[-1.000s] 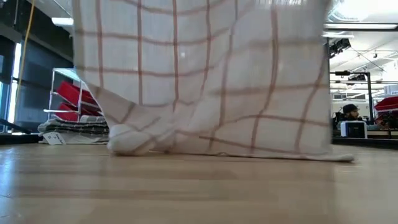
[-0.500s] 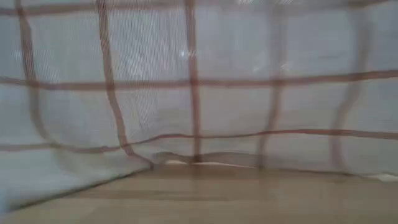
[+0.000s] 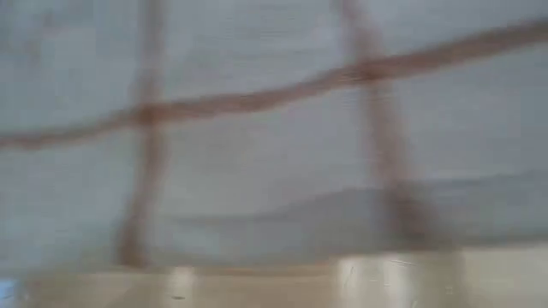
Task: Fold towel
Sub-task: Fold the white squared towel
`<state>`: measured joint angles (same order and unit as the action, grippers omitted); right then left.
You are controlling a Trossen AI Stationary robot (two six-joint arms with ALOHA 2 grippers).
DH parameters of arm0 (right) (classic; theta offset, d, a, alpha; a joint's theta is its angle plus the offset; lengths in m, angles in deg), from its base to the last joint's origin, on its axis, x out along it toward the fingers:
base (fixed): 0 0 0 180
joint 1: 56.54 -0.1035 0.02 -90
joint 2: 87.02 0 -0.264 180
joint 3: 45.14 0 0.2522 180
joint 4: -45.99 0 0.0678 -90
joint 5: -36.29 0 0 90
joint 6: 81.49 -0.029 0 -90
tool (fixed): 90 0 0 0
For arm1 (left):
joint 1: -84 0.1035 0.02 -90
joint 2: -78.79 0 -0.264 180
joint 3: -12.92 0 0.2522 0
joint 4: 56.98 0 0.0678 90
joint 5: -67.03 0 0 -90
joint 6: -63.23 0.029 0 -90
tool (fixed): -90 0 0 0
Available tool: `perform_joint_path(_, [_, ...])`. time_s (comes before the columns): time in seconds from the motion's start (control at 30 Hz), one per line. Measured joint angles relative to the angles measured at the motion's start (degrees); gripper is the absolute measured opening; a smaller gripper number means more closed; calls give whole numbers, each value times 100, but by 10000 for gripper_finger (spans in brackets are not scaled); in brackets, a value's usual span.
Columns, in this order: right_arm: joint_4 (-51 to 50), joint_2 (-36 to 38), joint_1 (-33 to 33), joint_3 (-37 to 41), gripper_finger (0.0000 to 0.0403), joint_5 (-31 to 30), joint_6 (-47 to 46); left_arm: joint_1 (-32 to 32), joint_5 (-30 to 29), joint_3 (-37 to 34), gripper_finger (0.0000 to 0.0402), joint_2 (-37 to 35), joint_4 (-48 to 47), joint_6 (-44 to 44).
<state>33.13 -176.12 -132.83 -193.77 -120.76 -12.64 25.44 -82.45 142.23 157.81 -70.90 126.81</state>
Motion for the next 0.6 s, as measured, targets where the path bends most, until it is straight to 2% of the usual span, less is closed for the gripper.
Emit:
perform_joint_path(0.13, [-16,-86,0,-7,12,252,-244,-139,62,-2,0,24,-248,-157])
perform_joint_path(0.37, [-8,-222,1,-1,12,471,-279,-446,170,-7,0,43,-130,417])
perform_joint_path(0.6, [-45,-392,2,-2,11,926,-541,-694,500,-7,0,95,-73,124])
